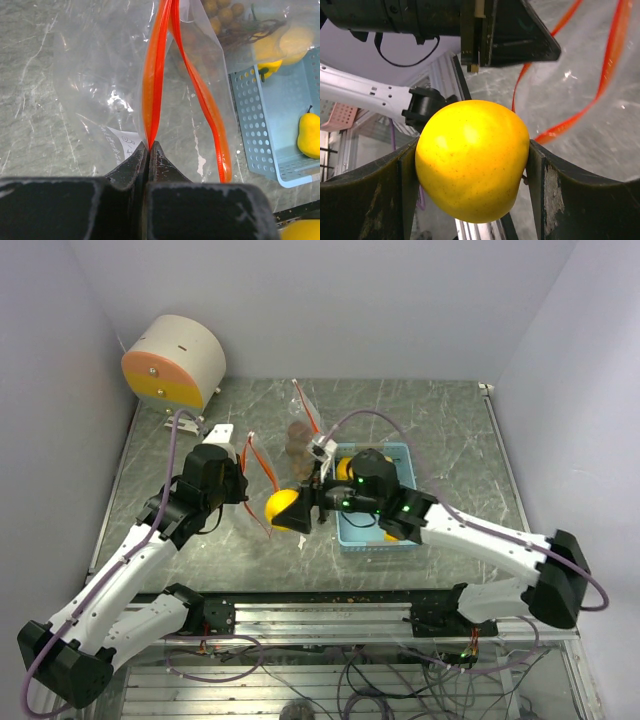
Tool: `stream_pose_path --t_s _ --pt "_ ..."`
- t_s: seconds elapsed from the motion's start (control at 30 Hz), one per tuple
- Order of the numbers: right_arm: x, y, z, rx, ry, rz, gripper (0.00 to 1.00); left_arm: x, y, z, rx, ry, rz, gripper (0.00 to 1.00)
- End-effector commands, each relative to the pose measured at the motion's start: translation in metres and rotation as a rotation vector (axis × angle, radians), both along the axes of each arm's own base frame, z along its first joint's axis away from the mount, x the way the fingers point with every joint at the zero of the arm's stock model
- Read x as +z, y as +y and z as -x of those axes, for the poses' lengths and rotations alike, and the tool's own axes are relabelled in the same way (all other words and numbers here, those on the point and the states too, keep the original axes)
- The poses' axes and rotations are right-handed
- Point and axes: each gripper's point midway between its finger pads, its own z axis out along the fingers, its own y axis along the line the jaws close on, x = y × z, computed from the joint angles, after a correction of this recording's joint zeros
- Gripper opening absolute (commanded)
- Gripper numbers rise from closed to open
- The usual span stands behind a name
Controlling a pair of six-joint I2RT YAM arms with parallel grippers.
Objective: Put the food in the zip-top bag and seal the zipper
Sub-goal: Place the fake fruit in the zipper food storage bag.
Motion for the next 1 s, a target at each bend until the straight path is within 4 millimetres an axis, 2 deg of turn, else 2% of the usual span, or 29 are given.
stream_pose_path --t_s 0.0,0.07,0.17,0.2,0.3,0.57,0.7,0.77,0.87,0.97 --pt "0.03 0.037 0.0 0.113 -0.069 -0.182 0.48 0.012 -0.01 -0.002 -0.033 -0.028 0.051 0.07" --pt "0.028 0.045 -0.005 0.112 -0.068 -0.207 0.48 0.014 -0.01 0.001 -0.042 -0.03 0.058 0.07" --pt "0.01 0.054 -0.019 0.065 -0.049 -0.185 0.48 0.021 -0.011 0.007 -0.054 -0.038 0.075 0.07" --pt "0.016 0.057 -0.026 0.044 -0.065 -0.196 0.48 0.023 -0.011 0.009 -0.059 -0.041 0.082 0.07" --pt "0.006 0.061 -0.04 -0.01 -0.075 -0.18 0.48 0.034 -0.011 0.017 -0.075 -0.057 0.11 0.07" --pt "-0.021 0.052 -0.095 -0.288 -0.089 -0.039 0.48 0.04 -0.01 0.042 -0.109 -0.055 0.173 0.07" --pt "-0.028 0.053 -0.111 -0.358 -0.086 0.022 0.5 0.041 -0.013 0.048 -0.126 -0.058 0.207 0.07" --pt "-0.033 0.059 -0.111 -0.346 -0.071 0.047 0.55 0.043 -0.015 0.048 -0.131 -0.064 0.222 0.07" --pt "-0.036 0.067 -0.105 -0.303 -0.067 0.074 0.78 0.043 -0.02 0.045 -0.141 -0.069 0.237 0.07" --pt "-0.041 0.065 -0.097 -0.3 -0.082 0.126 1.0 0.037 -0.025 0.039 -0.148 -0.061 0.243 0.07"
